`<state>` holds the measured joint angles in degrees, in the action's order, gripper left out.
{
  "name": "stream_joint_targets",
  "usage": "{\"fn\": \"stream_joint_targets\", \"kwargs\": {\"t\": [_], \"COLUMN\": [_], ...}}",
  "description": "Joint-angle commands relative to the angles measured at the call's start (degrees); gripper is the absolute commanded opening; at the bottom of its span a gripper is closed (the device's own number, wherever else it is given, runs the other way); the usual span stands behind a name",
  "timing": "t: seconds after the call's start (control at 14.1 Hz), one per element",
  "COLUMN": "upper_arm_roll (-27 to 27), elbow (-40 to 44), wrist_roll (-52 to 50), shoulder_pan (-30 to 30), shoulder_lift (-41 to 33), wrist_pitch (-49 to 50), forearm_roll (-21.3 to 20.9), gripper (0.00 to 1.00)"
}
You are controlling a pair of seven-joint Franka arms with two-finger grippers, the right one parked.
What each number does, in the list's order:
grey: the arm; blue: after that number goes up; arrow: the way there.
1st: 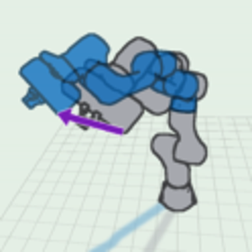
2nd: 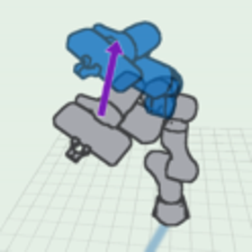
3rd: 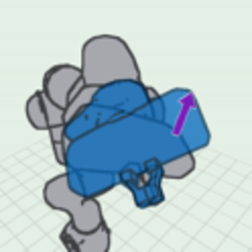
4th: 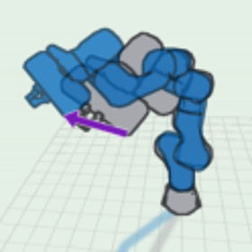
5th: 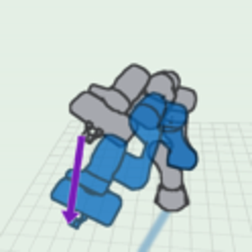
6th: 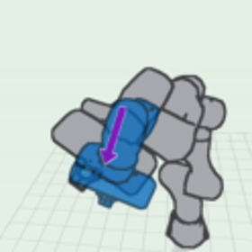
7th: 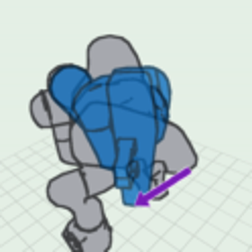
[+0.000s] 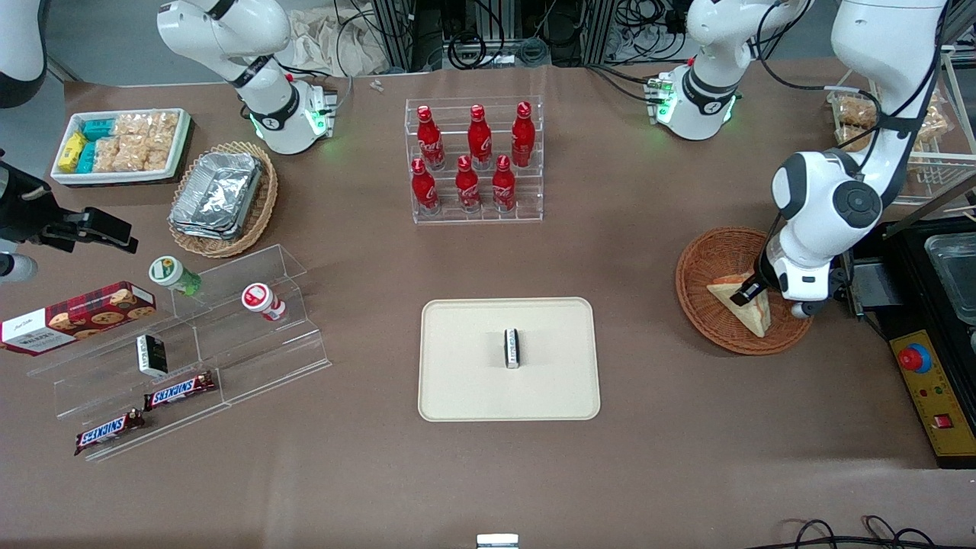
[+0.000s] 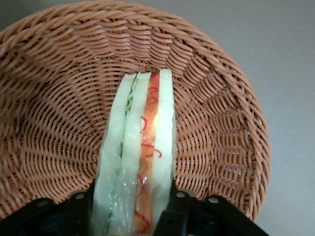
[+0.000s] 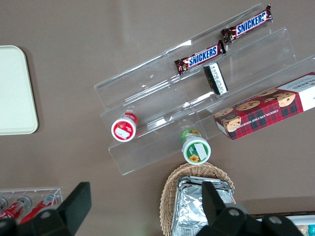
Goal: Place sandwich from basket to tray
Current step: 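Close the left gripper on the sandwich's upright edge, then lift the sandwich up out of the basket with the left gripper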
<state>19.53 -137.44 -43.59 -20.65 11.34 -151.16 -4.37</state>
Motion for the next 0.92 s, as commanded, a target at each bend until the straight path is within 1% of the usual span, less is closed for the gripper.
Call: {"fn": "stream_joint_targets", "kwargs": {"t": [0.0,0.14,0.28,0.42,0.5,0.57,0.71,0.85], "upper_arm_roll": [0.42,0.68,0.95,1.04,1.56,2.08,4.88,10.94], "elbow": [-1.43,-0.03,4.17,13.72,20.65,26.9,35.97,42.32], "wrist_roll": [-0.36,0.43,3.14,7.7,10.42,13.06,15.98,15.38], "shoulder_pan": [-0.1,0.17,0.52,0.61,0.61,0.61,0.69,0.7], "shoulder_lift": [-2.63,-6.22,-9.83,-10.99,-10.56,-9.94,-8.19,-5.99], "wrist_pitch": [-1.68,4.17,13.56,27.86,36.38,43.16,51.11,54.12], "forearm_roll": [-0.63,-1.07,-0.9,0.67,2.6,3.66,3.58,2.8], "gripper": [0.0,0.0,0.0,0.0,0.0,0.0,0.0,0.0]}}
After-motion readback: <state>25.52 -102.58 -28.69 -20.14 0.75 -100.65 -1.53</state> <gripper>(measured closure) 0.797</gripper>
